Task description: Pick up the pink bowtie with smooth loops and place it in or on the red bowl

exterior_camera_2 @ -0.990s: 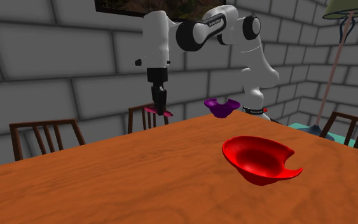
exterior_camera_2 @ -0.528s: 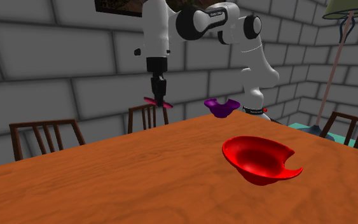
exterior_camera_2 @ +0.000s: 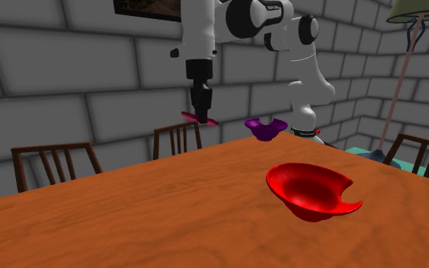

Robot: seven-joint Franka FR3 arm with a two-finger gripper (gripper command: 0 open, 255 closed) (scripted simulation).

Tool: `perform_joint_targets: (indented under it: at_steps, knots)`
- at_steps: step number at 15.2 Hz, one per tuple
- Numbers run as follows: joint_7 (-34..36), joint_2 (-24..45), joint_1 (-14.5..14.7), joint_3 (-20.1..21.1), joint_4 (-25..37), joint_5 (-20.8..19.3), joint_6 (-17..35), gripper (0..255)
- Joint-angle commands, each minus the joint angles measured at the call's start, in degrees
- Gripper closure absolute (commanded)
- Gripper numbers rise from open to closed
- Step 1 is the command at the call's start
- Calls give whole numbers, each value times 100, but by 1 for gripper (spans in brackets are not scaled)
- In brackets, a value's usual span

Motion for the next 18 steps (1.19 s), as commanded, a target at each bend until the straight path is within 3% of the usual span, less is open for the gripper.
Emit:
perform_joint_targets:
  at_steps: [1, 10, 18]
  knots:
    - [236, -133, 148, 68, -227, -5, 100, 255]
    - [1308, -217, 901, 361, -376, -141, 187, 255]
    - [2287, 93, 1686, 573, 61, -372, 56, 255]
